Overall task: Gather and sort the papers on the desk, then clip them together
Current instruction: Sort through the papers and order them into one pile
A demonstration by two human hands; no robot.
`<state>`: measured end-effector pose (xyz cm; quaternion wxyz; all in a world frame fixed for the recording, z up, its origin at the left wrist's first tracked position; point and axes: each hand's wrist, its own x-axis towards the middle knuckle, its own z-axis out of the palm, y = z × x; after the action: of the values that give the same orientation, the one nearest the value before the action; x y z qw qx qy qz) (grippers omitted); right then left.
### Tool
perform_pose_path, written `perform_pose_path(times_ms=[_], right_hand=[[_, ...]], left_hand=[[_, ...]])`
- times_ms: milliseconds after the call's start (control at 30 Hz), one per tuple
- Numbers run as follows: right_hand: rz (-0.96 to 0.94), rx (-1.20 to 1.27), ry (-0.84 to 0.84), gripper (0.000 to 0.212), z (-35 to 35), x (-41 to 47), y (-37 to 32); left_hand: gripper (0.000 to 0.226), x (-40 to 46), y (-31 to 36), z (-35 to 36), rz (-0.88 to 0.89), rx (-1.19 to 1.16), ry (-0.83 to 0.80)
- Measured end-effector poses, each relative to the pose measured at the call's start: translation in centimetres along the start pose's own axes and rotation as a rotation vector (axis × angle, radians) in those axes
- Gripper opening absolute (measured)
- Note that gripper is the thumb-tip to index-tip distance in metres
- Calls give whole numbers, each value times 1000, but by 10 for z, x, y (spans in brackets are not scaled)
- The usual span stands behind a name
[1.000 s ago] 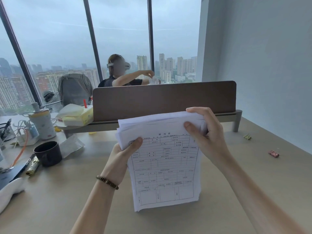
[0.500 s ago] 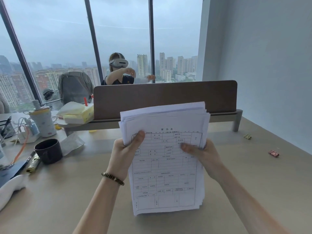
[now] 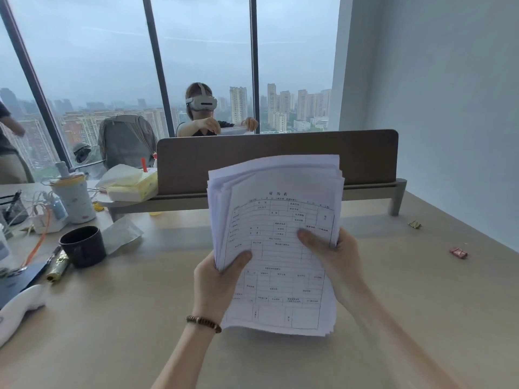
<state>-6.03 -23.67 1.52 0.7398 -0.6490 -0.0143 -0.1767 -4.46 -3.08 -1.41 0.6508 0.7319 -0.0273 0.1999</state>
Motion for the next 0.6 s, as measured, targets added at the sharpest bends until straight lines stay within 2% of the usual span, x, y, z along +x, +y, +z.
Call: perform_pose_path(times_ms=[100, 200, 267, 367, 433, 500, 600], right_hand=[[-112, -94, 31, 23, 2, -3, -2], [-125, -99, 24, 23, -4, -4, -3], [-103, -45, -15, 24, -10, -2, -4], [-61, 53, -37, 24, -14, 1, -3], [-42, 123, -17, 23, -14, 3, -1], [-31, 159, -3, 23, -14, 7, -1], [-25, 113, -2, 22, -11, 10, -1]], left_hand=[[25, -1, 7, 4, 148, 138, 101], [19, 0, 9, 1, 131, 73, 66], [17, 4, 6, -7, 44, -29, -87], [39, 10, -8, -26, -63, -184, -447], [37, 11, -17, -32, -79, -72, -565], [25, 11, -25, -30, -24, 142, -528], [13, 11, -34, -21, 56, 292, -332]])
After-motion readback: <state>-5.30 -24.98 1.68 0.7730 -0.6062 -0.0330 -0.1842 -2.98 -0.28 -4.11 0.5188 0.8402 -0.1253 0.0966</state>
